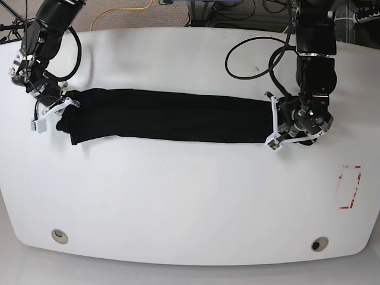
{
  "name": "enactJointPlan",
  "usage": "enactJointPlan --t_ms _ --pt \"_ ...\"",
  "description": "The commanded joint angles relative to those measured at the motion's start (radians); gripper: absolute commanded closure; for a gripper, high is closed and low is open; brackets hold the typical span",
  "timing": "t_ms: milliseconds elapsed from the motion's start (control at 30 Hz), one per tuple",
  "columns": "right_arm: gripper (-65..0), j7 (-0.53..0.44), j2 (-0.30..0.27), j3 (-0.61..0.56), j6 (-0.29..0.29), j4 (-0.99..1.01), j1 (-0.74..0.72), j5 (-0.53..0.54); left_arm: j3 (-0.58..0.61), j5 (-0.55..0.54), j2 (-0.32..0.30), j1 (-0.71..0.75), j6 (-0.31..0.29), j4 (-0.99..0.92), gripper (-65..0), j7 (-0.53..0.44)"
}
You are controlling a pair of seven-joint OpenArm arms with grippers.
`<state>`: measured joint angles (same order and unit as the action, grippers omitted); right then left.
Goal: Fold the T-shirt properly
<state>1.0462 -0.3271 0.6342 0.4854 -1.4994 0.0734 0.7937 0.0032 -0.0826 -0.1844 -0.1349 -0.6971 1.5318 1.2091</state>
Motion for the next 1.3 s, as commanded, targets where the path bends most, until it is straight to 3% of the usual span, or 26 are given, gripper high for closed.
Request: enactJointPlan --t_ms 0,200,400,667,800,1067,1267 --pt "0.0 -0.017 -0.028 0.005 -0.024 -0.093 0.007 0.023 -0.004 -0.001 0.003 -0.013 -0.001 0.008 0.0 0.001" --pt "0.0 0.065 -0.043 0.008 -0.049 -0.238 0.015 0.023 0.002 -0.001 0.038 -0.013 -0.001 0.005 0.0 0.001" --pt "0.0 0.079 -0.028 0.000 -0.046 -0.315 0.018 0.026 0.073 -0.001 0.041 -0.013 -0.001 0.005 0.0 0.001" --pt "0.0 0.079 0.061 -0.087 -0.050 -0.366 0.010 0.026 0.096 -0.001 0.043 -0.013 -0.001 0.005 0.0 0.001" --pt "0.0 0.079 0.138 -0.130 -0.050 -0.369 0.010 0.026 0.093 -0.003 0.073 -0.010 -0.001 0.005 0.0 0.001" --pt "0.0 0.072 0.259 -0.176 -0.052 -0.369 -0.011 0.017 0.094 -0.003 0.075 -0.009 -0.001 -0.001 0.0 0.001" --pt "0.0 0.072 0.308 -0.178 -0.052 -0.359 -0.017 0.016 0.090 -0.003 0.075 -0.004 -0.001 -0.003 0.0 0.001"
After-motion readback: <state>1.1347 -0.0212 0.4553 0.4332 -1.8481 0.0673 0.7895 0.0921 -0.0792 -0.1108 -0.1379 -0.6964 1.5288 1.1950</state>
